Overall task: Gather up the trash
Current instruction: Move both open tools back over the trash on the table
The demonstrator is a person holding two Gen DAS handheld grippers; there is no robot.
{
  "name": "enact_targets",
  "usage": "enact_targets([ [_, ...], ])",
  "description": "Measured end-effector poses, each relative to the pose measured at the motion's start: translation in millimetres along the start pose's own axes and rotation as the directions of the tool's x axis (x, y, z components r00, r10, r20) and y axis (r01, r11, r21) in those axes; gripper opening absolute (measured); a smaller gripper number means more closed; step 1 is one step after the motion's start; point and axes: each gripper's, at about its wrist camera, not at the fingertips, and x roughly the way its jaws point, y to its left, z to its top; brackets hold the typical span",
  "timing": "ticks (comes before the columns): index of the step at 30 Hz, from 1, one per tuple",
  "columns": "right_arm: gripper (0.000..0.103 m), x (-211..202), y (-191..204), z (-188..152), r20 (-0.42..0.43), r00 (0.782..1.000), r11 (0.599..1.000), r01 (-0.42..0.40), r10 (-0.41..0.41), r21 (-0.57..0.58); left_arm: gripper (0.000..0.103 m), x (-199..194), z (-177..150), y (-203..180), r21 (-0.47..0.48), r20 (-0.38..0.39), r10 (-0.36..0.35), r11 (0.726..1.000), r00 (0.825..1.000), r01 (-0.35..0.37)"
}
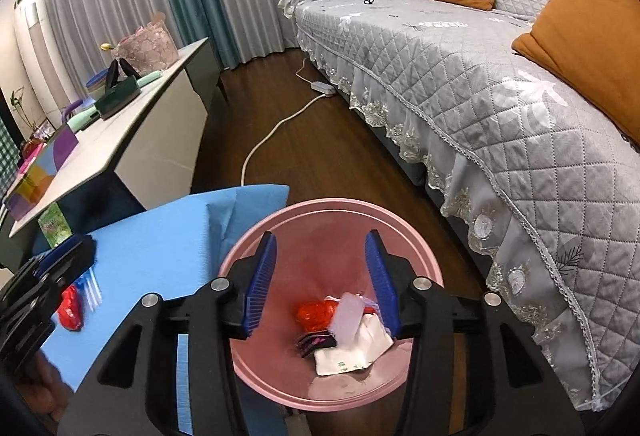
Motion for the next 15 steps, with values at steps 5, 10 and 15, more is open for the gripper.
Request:
enact_targets([
  [5, 0.046, -13, 23, -2, 0.031, 0.999, 0.999, -0.032, 0.033, -0.018, 0.035, -47, -12, 27, -0.012, 0.03, 0.042, 0.999, 0.999, -0.041],
  [10, 0.038, -29, 55, -5, 0.074, 0.993, 0.994, -0.09, 0.094, -0.058, 0.035, -90, -30, 67, -0.037, 0.043, 0.112, 0.993, 0.993, -0.11],
  [15, 0.03, -42, 92, -13, 0.087, 0.98, 0.978, -0.169, 0.181, -0.126, 0.035, -117, -50, 118, -0.107, 0.044, 0.207, 0.974, 0.977, -0.202],
])
